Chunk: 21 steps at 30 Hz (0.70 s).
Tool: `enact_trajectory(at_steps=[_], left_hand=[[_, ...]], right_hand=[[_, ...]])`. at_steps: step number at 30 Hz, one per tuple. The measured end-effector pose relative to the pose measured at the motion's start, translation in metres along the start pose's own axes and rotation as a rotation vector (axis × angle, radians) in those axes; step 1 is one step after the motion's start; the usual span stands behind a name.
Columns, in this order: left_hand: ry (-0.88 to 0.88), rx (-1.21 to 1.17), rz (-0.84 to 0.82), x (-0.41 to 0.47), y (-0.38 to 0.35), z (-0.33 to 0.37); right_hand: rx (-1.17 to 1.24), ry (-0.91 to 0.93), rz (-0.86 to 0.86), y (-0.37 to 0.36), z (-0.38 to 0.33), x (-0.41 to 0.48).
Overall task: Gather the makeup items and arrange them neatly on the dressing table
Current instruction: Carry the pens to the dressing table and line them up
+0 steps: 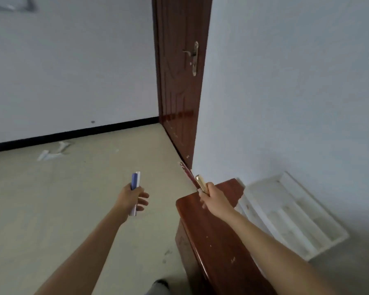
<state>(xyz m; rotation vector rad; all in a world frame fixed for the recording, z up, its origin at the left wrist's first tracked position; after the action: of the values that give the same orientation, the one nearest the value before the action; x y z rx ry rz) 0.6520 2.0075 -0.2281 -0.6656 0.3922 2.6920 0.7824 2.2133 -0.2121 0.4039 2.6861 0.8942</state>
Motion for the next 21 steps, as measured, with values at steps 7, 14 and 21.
enact_trajectory(at_steps=[7,14,21], left_hand=[[0.031,-0.18,0.298,-0.023,0.119,-0.015],[0.027,-0.283,0.539,-0.025,0.204,-0.021],[0.007,-0.365,0.599,0.04,0.26,0.007]], right_hand=[[0.07,0.173,-0.196,-0.056,-0.09,0.062],[-0.002,0.337,-0.357,-0.106,-0.177,0.124],[-0.07,0.423,-0.413,-0.135,-0.241,0.202]])
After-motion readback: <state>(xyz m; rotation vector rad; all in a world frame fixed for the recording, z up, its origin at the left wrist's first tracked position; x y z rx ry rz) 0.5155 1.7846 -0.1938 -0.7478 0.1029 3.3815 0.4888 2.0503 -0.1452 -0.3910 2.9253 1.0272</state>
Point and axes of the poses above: each hand's wrist, its own x-axis towards the middle knuckle, its own y-axis out of the back of the hand, z = x × y, the point moved 3 cm from there along x, towards the middle knuckle, and after that the axes turned 6 degrees about y, right-handed, at the moved point
